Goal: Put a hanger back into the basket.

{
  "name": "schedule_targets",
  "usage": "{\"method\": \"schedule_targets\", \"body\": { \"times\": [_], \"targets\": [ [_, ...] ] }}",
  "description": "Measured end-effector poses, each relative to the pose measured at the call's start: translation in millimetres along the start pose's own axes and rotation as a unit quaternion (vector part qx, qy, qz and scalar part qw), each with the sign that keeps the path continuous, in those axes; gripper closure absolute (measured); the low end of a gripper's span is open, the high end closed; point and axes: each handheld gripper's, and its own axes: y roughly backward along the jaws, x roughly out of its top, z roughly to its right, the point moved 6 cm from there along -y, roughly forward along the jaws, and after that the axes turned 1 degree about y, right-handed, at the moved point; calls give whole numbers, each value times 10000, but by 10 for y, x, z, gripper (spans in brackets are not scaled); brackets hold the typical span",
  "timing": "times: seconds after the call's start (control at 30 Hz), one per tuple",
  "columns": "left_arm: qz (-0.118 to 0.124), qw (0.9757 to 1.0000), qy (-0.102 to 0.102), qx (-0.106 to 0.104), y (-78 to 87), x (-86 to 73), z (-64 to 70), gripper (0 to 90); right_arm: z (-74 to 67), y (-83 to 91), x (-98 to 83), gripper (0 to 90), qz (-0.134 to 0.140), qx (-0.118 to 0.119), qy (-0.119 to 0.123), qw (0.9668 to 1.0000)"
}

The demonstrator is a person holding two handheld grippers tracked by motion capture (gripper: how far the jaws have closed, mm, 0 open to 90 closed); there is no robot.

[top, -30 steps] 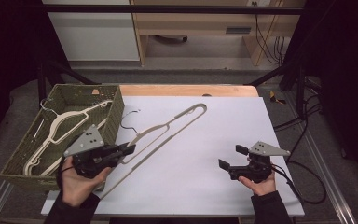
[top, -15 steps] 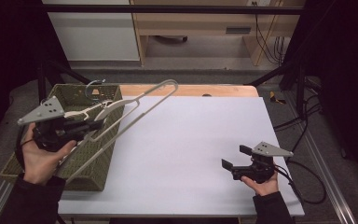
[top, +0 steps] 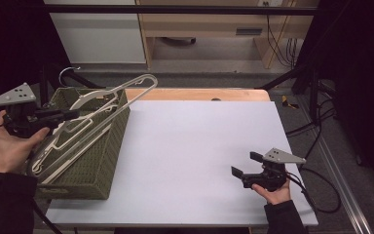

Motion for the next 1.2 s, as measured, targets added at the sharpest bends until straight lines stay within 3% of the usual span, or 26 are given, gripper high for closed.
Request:
{"method": "schedule_targets", "body": {
  "times": [0.33, 0.7, 0.97, 1.1, 1.2],
  "targets": [
    [-126, 9992, 236, 282, 23, -226, -457, 861, -5, -12, -6, 73, -37, -6, -35, 10000],
    [-302, 9959, 544, 655, 47, -502, -846, 861, -1, -23, -20, 72, -78, 31, -1, 10000],
    [-444, 9942, 723, 656, 54, -687, -960, 861, -2, -20, -17, 73, -69, 20, -47, 10000],
    [-544, 9933, 818, 602, -13, -757, -947, 861, -3, -22, -18, 72, -77, 27, -47, 10000],
    [-704, 9913, 912, 629, -106, -831, -933, 861, -2, -22, -23, 72, -99, 47, -20, 9999]
  ]
}}
